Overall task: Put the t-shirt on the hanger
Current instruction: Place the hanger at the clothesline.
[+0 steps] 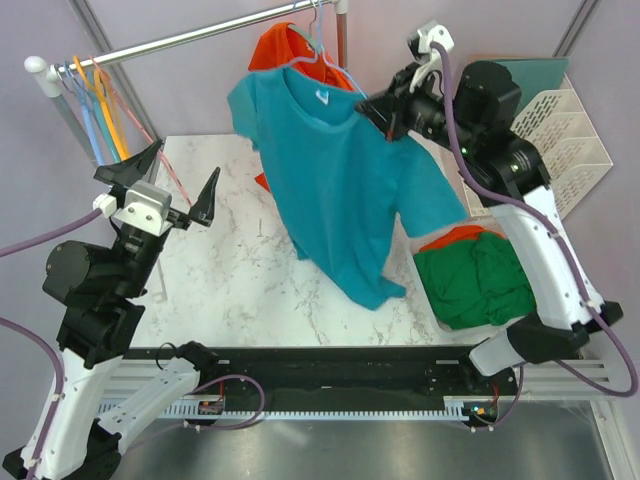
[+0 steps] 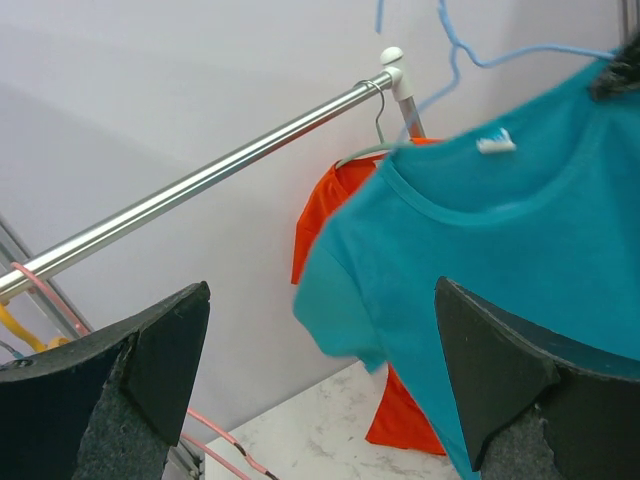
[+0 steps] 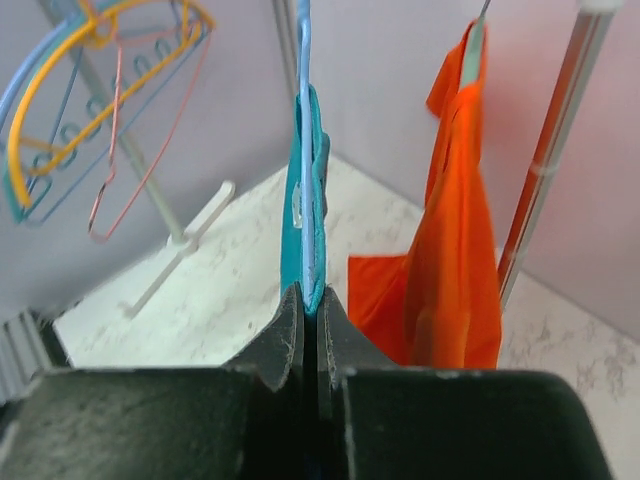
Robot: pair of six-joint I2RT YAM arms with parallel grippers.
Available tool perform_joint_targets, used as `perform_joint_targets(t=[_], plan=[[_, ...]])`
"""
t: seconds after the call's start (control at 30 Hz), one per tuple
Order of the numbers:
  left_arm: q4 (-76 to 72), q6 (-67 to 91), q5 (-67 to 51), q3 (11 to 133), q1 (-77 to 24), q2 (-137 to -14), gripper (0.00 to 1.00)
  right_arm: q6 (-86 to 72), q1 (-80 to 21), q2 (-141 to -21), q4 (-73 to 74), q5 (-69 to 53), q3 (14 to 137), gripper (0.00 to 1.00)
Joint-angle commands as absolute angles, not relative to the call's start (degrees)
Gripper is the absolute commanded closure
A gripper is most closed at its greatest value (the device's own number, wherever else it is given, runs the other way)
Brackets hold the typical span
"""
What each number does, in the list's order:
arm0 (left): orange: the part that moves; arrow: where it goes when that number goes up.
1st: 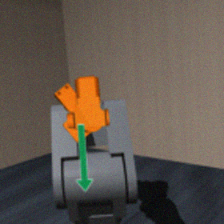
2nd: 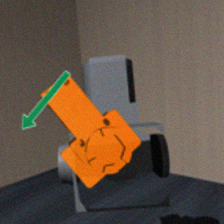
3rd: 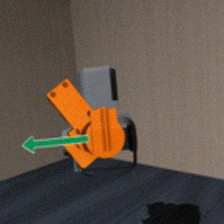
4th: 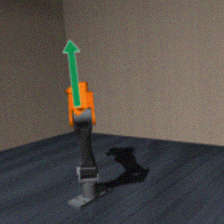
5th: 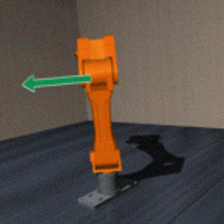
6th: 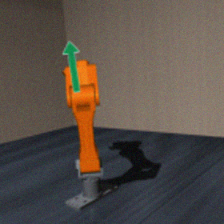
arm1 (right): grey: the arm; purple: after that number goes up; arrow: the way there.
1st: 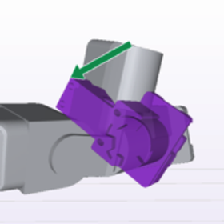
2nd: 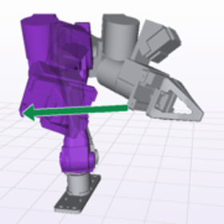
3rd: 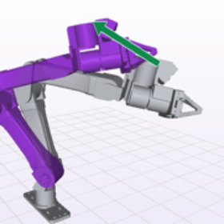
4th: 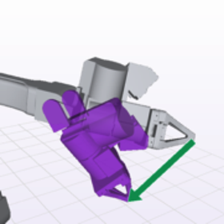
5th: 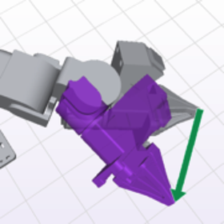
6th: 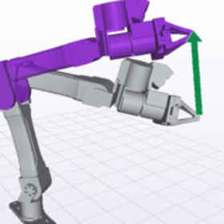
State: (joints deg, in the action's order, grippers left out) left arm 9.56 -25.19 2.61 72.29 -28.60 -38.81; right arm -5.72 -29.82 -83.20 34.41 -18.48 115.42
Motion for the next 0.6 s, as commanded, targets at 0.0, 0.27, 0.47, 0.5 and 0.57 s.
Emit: perform_joint_targets(t=[0.0,0.27,0.47,0.5,0.57], plan=[[6.9,-22.9,3.6,71.4,-28.2,-38.8,0.01,-8.7,-29.7,-89.2,17.2,-12.2,124.6,1.00],[6.0,-24.1,4.0,69.5,-28.2,-37.5,0.01,-17.0,-30.5,-100.0,9.7,-10.9,129.9,1.00],[6.4,-24.9,4.1,68.7,-28.2,-36.8,0.01,-16.4,-32.0,-102.4,5.7,-9.4,124.9,1.00],[6.6,-25.0,4.0,68.5,-28.2,-36.7,0.01,-15.7,-32.5,-102.6,5.2,-9.0,124.5,1.00],[6.7,-25.0,4.0,67.8,-28.2,-36.1,0.01,-15.4,-32.5,-103.5,4.6,-7.8,123.8,1.00]])
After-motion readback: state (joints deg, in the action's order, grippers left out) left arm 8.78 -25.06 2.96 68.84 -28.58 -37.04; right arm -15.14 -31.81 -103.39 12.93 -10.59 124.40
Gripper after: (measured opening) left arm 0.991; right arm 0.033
